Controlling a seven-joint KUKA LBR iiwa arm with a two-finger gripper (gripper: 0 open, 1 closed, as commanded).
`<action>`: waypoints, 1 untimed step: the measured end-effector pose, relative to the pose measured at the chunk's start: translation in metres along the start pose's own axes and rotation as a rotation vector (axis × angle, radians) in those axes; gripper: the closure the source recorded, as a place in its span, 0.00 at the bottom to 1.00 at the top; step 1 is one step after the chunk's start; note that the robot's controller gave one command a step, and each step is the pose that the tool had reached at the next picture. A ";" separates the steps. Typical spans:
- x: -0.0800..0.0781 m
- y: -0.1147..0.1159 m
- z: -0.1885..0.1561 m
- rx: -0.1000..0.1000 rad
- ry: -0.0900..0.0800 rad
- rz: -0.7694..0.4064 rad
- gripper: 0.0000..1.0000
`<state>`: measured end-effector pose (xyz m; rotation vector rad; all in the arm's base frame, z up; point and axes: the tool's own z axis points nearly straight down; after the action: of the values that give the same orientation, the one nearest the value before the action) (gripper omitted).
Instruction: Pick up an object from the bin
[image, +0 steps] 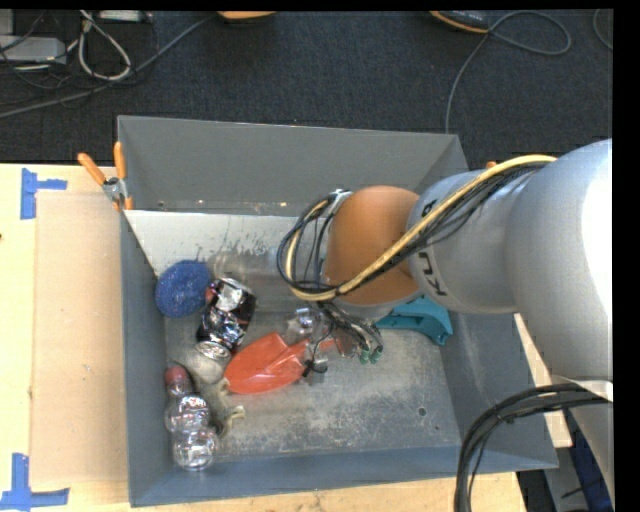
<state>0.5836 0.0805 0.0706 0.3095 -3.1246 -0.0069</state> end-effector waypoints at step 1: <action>0.000 0.000 0.000 0.000 0.000 0.000 1.00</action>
Offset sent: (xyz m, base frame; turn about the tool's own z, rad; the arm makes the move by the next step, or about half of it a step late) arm 0.0000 0.0000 0.0297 0.0000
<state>0.5836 0.0805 0.0710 0.3095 -3.1245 -0.0069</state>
